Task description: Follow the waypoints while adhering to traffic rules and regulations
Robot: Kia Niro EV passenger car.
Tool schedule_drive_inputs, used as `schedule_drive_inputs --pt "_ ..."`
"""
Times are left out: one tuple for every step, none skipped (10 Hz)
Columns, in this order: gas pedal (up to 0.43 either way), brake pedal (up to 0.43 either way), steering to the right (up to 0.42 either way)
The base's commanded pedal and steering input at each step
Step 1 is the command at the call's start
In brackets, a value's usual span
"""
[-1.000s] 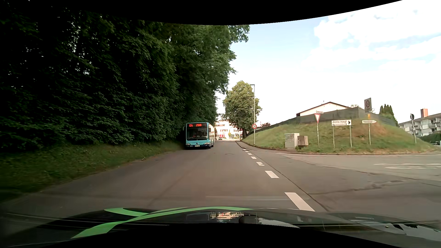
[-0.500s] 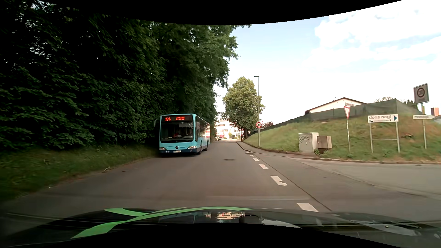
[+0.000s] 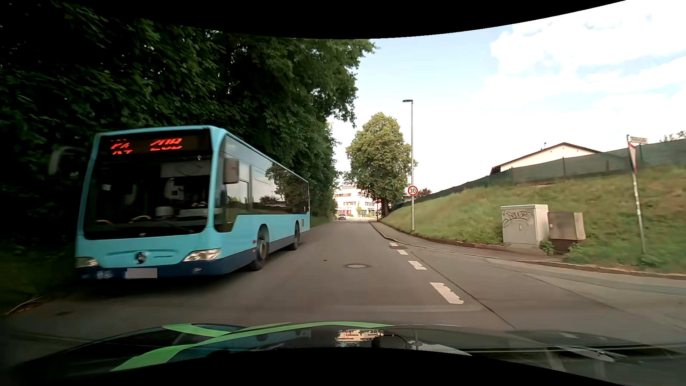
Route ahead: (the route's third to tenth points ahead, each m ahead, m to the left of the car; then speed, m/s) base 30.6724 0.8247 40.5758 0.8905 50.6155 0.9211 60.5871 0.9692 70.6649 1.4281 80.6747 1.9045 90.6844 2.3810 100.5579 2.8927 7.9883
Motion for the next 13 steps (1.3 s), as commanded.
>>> schedule_drive_inputs --pt "0.189 0.000 -0.005" --pt "0.189 0.000 -0.005" --pt "0.189 0.000 -0.005" --pt "0.189 0.000 -0.005" --pt "0.189 0.000 -0.005" --pt "0.189 0.000 -0.005" --pt "0.189 0.000 -0.005" --pt "0.189 0.000 -0.005" --pt "0.189 0.000 -0.005" --pt "0.189 0.000 -0.005" --pt "0.189 0.000 -0.005" --pt "0.189 0.000 -0.005" --pt "0.189 0.000 -0.005"
